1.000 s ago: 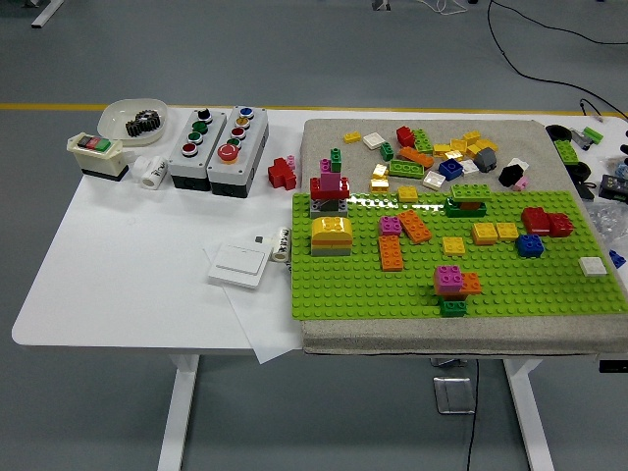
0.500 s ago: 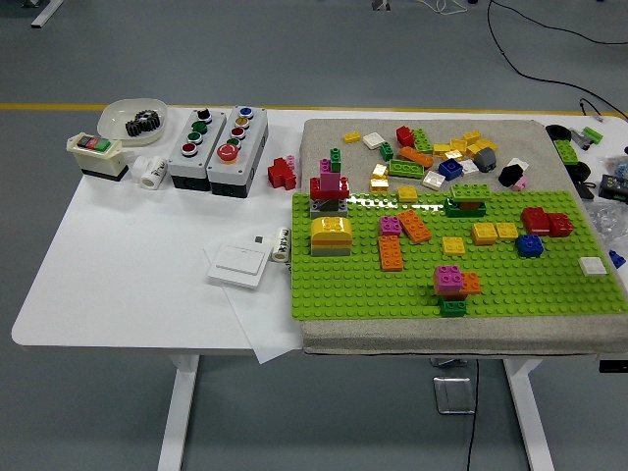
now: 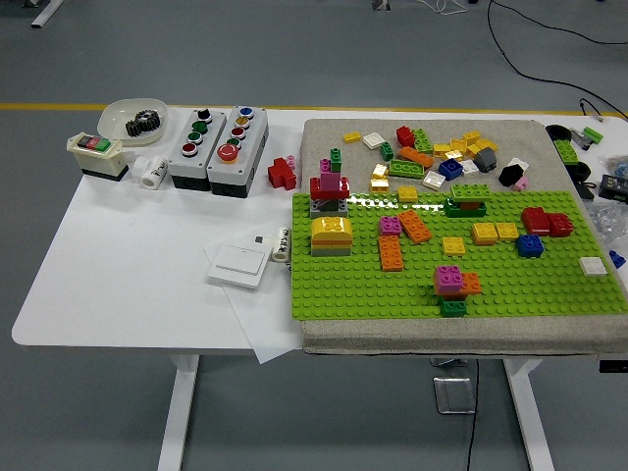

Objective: Pick up the brick,pile it on top of brick,press brick,pick up the brick,pile it on top of brick,press brick

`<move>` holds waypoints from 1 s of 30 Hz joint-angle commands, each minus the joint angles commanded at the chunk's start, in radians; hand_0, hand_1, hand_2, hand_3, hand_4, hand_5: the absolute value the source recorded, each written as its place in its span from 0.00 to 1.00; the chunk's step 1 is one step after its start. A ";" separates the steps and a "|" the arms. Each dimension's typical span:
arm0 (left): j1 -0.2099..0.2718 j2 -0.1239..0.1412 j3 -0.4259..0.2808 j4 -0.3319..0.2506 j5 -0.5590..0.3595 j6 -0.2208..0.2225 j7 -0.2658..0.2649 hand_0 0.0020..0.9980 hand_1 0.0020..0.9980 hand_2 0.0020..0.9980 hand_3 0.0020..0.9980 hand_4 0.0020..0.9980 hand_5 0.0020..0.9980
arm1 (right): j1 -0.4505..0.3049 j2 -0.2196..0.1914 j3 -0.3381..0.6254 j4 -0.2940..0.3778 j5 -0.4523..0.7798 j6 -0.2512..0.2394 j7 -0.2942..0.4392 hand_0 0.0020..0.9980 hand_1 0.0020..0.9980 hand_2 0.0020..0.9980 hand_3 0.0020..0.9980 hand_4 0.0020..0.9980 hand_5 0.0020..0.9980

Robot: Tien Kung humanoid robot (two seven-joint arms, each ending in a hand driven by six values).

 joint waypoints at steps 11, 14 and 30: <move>0.029 0.019 -0.031 -0.005 0.080 -0.011 0.020 0.74 0.73 0.73 0.60 0.64 0.67 | -0.007 0.009 -0.032 -0.014 0.004 0.006 -0.006 0.91 0.83 0.85 0.86 1.00 1.00; 0.038 0.020 -0.031 -0.004 0.081 -0.010 0.020 0.74 0.73 0.73 0.60 0.64 0.67 | -0.007 0.006 -0.039 -0.010 0.005 0.007 -0.005 0.91 0.83 0.85 0.86 1.00 1.00; 0.046 0.015 -0.005 0.004 0.034 -0.003 -0.002 0.74 0.73 0.73 0.59 0.65 0.68 | -0.018 0.004 -0.053 -0.004 0.005 0.008 -0.012 0.91 0.83 0.85 0.85 1.00 1.00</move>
